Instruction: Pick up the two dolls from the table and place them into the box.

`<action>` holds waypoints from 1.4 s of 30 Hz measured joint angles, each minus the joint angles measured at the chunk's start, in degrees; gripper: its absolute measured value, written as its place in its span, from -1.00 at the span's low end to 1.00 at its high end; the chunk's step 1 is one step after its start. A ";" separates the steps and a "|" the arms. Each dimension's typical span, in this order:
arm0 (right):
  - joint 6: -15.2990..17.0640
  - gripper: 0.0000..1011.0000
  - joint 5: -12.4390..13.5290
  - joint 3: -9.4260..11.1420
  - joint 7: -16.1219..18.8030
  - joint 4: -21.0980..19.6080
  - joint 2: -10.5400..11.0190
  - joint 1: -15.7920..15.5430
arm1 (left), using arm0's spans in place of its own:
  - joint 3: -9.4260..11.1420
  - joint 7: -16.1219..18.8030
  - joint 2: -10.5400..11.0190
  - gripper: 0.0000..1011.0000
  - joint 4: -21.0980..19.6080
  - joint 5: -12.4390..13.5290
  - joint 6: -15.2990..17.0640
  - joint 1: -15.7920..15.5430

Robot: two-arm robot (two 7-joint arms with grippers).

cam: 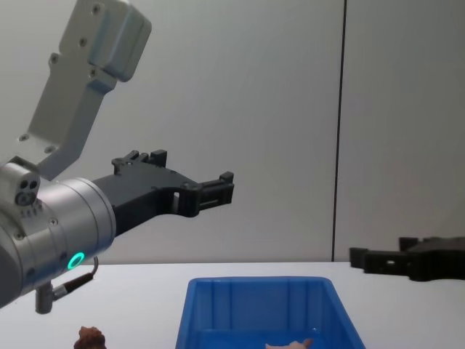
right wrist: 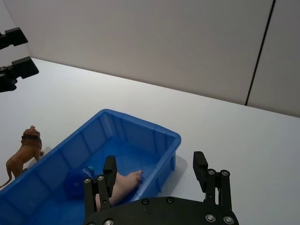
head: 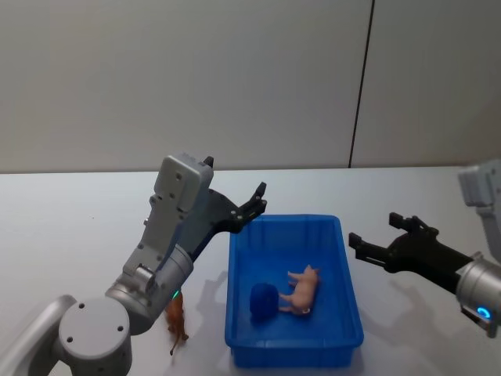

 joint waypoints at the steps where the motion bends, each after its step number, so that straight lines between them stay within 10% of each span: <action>1: -0.11 0.98 0.21 0.15 0.00 -0.12 0.22 -0.17 | 0.00 0.00 0.00 0.98 0.00 0.00 0.00 0.00; 17: -1.10 0.98 2.55 1.94 0.01 -1.49 2.88 -2.23 | -0.19 2.83 0.85 0.98 -1.91 -0.45 2.12 1.75; 42: -1.46 0.98 3.34 2.52 0.03 -1.91 3.80 -2.93 | -2.04 15.99 6.63 0.98 -9.06 -12.81 8.08 12.68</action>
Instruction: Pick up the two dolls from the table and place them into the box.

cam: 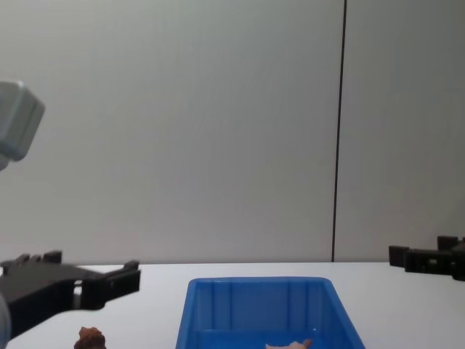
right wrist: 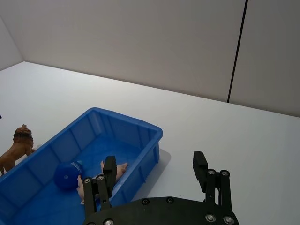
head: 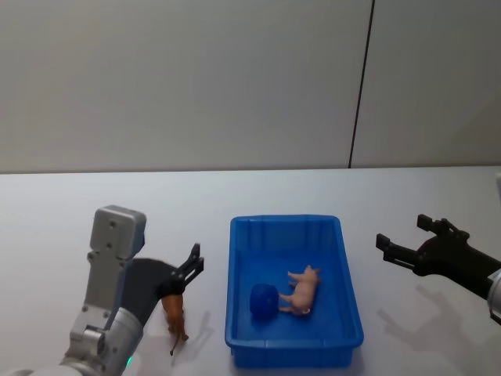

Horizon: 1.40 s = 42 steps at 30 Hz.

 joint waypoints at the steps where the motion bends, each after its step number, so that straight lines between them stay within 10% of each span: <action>1: 0.00 0.98 0.01 0.01 0.00 0.00 0.01 0.00 | -0.14 0.15 0.16 0.98 -0.07 -0.46 0.30 0.22; 19: -0.04 0.98 0.10 0.09 0.00 -0.07 0.11 -0.09 | -1.99 -2.95 1.25 0.98 1.50 -7.31 7.65 1.05; 42: -0.03 0.98 0.10 0.08 -0.01 -0.06 0.12 -0.09 | -1.82 -8.63 -1.37 0.83 8.05 -8.00 11.56 -1.17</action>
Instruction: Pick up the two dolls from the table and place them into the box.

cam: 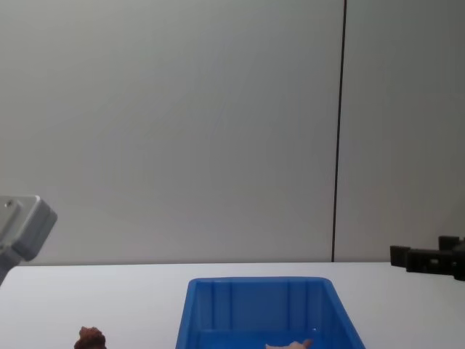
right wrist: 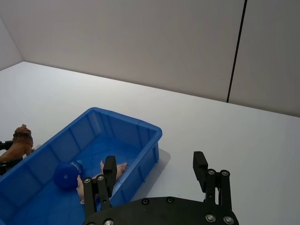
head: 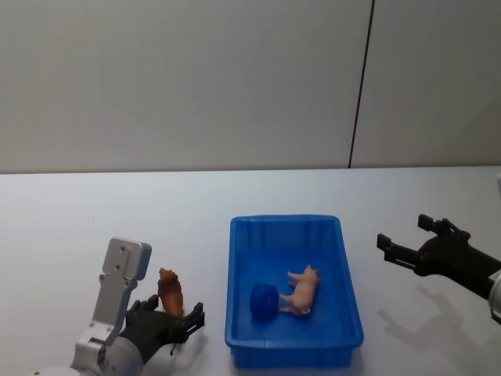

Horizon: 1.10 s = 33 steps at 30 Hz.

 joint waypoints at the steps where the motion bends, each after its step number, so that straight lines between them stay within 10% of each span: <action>1: 0.00 0.98 0.00 0.00 0.00 0.00 0.00 0.00 | 0.02 -0.27 -0.13 0.75 0.30 0.17 0.15 -0.14; 19: 0.00 0.98 0.00 0.00 0.00 0.00 0.00 0.00 | -0.25 -1.23 -0.62 -0.32 1.48 1.80 1.45 -0.67; 33: 0.00 0.98 0.00 0.00 0.00 0.00 0.00 0.00 | -0.90 -0.90 -0.02 -0.38 0.13 4.28 -0.33 -0.38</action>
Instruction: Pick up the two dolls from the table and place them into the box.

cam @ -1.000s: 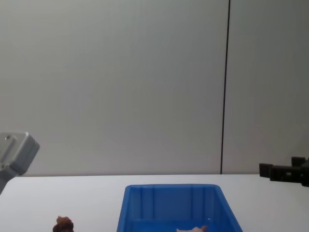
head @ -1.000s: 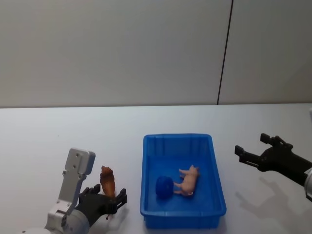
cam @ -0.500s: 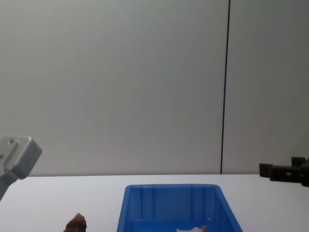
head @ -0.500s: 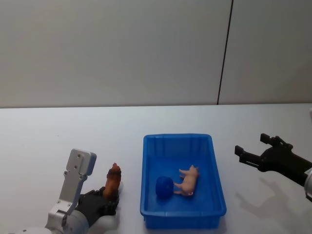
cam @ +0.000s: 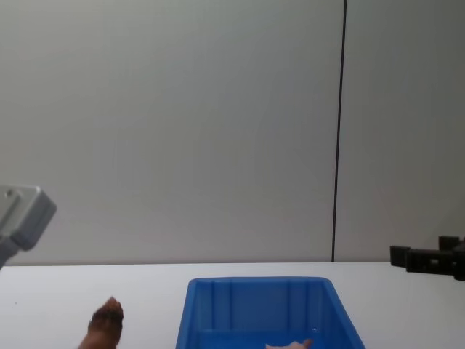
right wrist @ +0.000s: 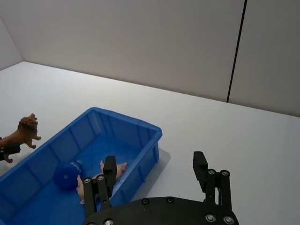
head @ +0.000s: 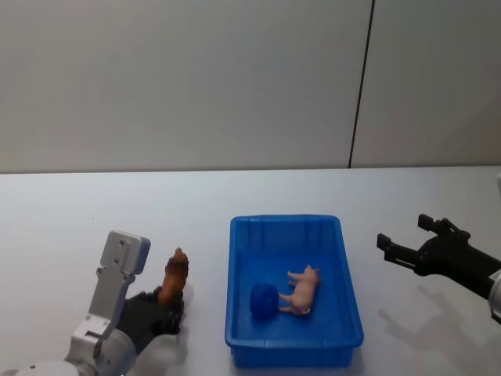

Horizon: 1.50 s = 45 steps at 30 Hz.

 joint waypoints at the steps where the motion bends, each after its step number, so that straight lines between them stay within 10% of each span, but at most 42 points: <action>1: 0.00 0.98 0.00 0.00 0.00 0.00 0.00 0.00 | -0.11 0.04 0.09 -0.38 -0.31 0.43 -0.49 0.00; 20: 0.00 0.98 0.00 0.00 0.00 0.00 0.00 0.00 | -0.98 -4.68 -0.65 -0.38 -2.49 6.99 -7.82 -2.92; 39: 0.00 0.98 0.00 0.00 0.00 0.00 0.00 0.00 | 2.14 -15.60 -8.66 -0.37 4.42 11.21 -12.80 -10.41; 45: 0.00 0.98 0.00 0.00 0.00 0.00 0.00 0.00 | 2.76 -17.01 -10.10 -0.04 6.05 11.78 -12.94 -11.56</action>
